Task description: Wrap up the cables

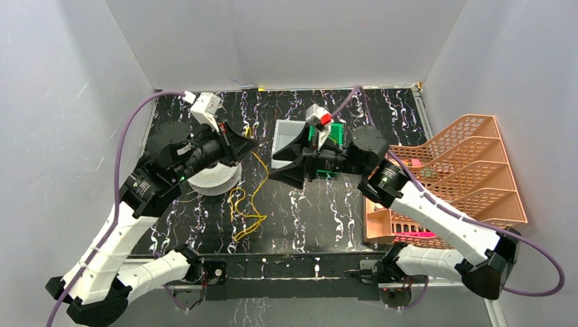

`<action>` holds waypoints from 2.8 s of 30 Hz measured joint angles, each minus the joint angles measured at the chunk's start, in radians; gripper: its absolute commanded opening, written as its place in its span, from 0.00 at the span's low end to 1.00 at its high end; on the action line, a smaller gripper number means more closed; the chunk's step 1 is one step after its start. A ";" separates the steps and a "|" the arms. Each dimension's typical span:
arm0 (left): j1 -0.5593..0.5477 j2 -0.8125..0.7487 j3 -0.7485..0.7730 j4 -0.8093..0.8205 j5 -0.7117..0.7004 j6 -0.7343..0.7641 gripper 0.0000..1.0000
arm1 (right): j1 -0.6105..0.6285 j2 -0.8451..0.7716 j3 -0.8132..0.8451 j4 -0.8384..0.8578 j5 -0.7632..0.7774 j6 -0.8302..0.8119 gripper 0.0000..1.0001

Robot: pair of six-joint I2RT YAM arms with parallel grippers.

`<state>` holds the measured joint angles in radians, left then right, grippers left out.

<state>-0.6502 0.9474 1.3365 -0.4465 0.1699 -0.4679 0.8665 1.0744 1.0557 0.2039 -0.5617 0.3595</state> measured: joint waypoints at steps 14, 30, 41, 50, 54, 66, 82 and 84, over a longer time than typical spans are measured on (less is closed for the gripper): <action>0.000 -0.028 -0.038 0.035 -0.063 -0.116 0.00 | 0.126 0.215 0.148 -0.099 0.205 -0.188 0.49; 0.000 -0.047 -0.087 0.058 -0.065 -0.145 0.23 | 0.131 0.243 0.166 -0.105 0.231 -0.221 0.00; 0.000 -0.140 -0.155 0.109 -0.066 -0.134 0.70 | 0.132 0.185 0.158 -0.128 0.319 -0.227 0.00; 0.000 -0.286 -0.219 0.098 -0.088 -0.040 0.79 | 0.101 0.185 0.160 -0.246 0.348 -0.229 0.00; 0.000 -0.314 -0.217 0.055 -0.108 0.043 0.81 | 0.022 0.185 0.160 -0.267 0.234 -0.214 0.00; 0.000 -0.246 -0.300 0.058 0.084 0.169 0.85 | -0.155 0.179 0.140 -0.259 -0.318 -0.153 0.00; 0.000 -0.115 -0.412 0.346 0.478 0.065 0.74 | -0.141 0.124 -0.007 -0.083 -0.740 -0.064 0.00; 0.000 -0.096 -0.414 0.374 0.513 0.050 0.70 | -0.135 0.122 -0.007 -0.061 -0.753 -0.056 0.00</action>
<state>-0.6502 0.8513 0.9226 -0.0723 0.6834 -0.4183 0.7311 1.1965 1.0485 0.1429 -1.3151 0.3035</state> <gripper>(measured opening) 0.745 0.024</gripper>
